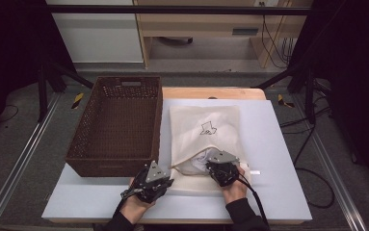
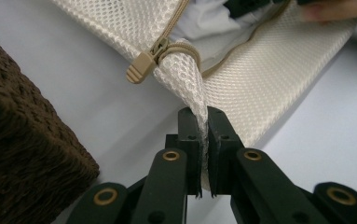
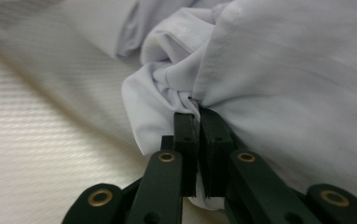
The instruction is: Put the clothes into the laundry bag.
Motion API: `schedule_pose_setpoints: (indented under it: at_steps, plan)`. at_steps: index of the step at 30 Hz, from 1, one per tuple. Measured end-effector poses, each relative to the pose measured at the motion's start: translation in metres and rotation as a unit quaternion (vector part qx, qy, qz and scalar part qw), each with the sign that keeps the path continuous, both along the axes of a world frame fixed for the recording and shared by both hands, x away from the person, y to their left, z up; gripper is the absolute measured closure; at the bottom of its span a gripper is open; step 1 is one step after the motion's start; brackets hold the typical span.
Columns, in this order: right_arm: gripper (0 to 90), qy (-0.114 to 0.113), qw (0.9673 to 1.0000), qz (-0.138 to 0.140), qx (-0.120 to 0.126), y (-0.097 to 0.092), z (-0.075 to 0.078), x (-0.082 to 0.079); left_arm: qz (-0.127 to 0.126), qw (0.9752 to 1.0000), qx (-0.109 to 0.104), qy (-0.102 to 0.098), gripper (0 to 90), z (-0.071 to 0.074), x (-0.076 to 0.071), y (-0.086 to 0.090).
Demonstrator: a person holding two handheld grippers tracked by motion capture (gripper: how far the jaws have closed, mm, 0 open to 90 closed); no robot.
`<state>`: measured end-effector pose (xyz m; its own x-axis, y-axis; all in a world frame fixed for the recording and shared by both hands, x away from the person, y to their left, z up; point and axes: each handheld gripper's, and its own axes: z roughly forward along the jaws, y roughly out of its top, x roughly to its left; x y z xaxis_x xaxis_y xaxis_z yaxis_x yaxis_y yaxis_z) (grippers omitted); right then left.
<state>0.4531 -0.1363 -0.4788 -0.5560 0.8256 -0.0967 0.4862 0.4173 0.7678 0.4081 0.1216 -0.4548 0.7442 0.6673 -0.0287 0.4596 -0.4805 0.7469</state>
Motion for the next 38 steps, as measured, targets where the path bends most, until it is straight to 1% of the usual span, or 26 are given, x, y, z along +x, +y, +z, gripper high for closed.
schedule_pose_setpoints:
  at_steps: [1,3,4,6,7,9,11,12,14,15,17,20,21,22,24,26,27,28,30,32,34,36,37,38]
  plan:
    - [87.7,-0.012,0.9996,-0.026,-0.007,-0.001,-0.002,0.004,0.001,1.0000,0.000,0.001,85.2,0.000,0.000,0.001]
    - [87.6,-0.019,0.9986,-0.049,0.001,-0.005,-0.003,0.009,0.000,1.0000,-0.004,0.001,85.1,0.000,0.000,0.001]
    - [87.4,-0.021,0.9984,-0.053,0.003,-0.006,-0.004,0.011,0.000,1.0000,-0.004,0.001,85.1,0.000,0.000,0.001]
    - [84.1,-0.020,0.9988,-0.042,0.013,-0.008,-0.004,0.010,0.000,1.0000,-0.005,-0.001,84.7,-0.001,0.000,0.001]
    - [80.6,-0.018,0.9991,-0.036,0.016,-0.008,-0.002,0.007,0.000,1.0000,-0.007,0.000,84.4,-0.002,0.000,0.001]
    - [74.1,-0.019,0.9991,-0.024,0.029,-0.010,0.001,0.001,0.000,0.9999,-0.015,-0.001,83.2,-0.002,0.000,0.002]
    - [70.3,-0.019,0.9988,-0.004,0.045,-0.012,0.006,-0.007,0.000,0.9997,-0.023,-0.009,79.2,0.000,-0.001,0.004]
    - [69.1,-0.025,0.9985,0.006,0.049,-0.013,0.009,-0.011,0.002,0.9996,-0.027,-0.013,75.9,0.000,-0.002,0.005]
    - [65.0,-0.031,0.9969,0.025,0.068,-0.016,0.016,-0.021,0.003,0.9992,-0.035,-0.021,71.1,0.002,-0.004,0.007]
    - [62.9,-0.039,0.9958,0.032,0.076,-0.019,0.020,-0.026,0.005,0.9990,-0.037,-0.026,67.5,0.004,-0.005,0.009]
    - [57.0,-0.049,0.9935,0.043,0.094,-0.024,0.027,-0.034,0.004,0.9986,-0.041,-0.033,61.4,0.006,-0.007,0.011]
    - [51.4,-0.067,0.9908,0.044,0.109,-0.034,0.037,-0.043,0.015,0.9978,-0.045,-0.046,52.0,0.011,-0.011,0.018]
    - [49.0,-0.075,0.9890,0.046,0.119,-0.041,0.041,-0.046,0.019,0.9977,-0.042,-0.049,49.1,0.012,-0.011,0.021]
    - [47.3,-0.080,0.9879,0.043,0.126,-0.046,0.044,-0.049,0.021,0.9976,-0.042,-0.050,46.2,0.013,-0.011,0.024]
    - [44.1,-0.095,0.9854,0.035,0.137,-0.057,0.051,-0.053,0.026,0.9977,-0.043,-0.046,42.0,0.014,-0.011,0.030]
    - [41.5,-0.111,0.9827,0.021,0.147,-0.069,0.058,-0.056,0.030,0.9978,-0.043,-0.042,38.7,0.013,-0.011,0.035]
    - [40.1,-0.118,0.9810,0.013,0.154,-0.075,0.061,-0.057,0.029,0.9979,-0.043,-0.040,37.5,0.013,-0.011,0.037]
    - [38.3,-0.122,0.9801,0.005,0.156,-0.079,0.063,-0.058,0.026,0.9982,-0.040,-0.037,36.1,0.012,-0.011,0.040]
    - [33.5,-0.136,0.9775,-0.019,0.161,-0.092,0.067,-0.058,0.026,0.9984,-0.035,-0.035,34.0,0.010,-0.012,0.044]
    - [28.3,-0.143,0.9761,-0.041,0.158,-0.102,0.068,-0.057,0.025,0.9986,-0.033,-0.032,33.3,0.008,-0.012,0.049]
    - [26.7,-0.142,0.9756,-0.057,0.157,-0.109,0.067,-0.056,0.027,0.9987,-0.031,-0.031,32.0,0.007,-0.011,0.053]
    - [25.2,-0.135,0.9758,-0.071,0.157,-0.118,0.064,-0.053,0.028,0.9987,-0.031,-0.031,30.2,0.006,-0.010,0.058]
    - [25.2,-0.135,0.9764,-0.074,0.152,-0.121,0.062,-0.052,0.028,0.9986,-0.030,-0.032,29.4,0.005,-0.010,0.060]
    - [25.0,-0.132,0.9765,-0.078,0.152,-0.124,0.060,-0.051,0.028,0.9987,-0.028,-0.033,28.6,0.005,-0.009,0.063]
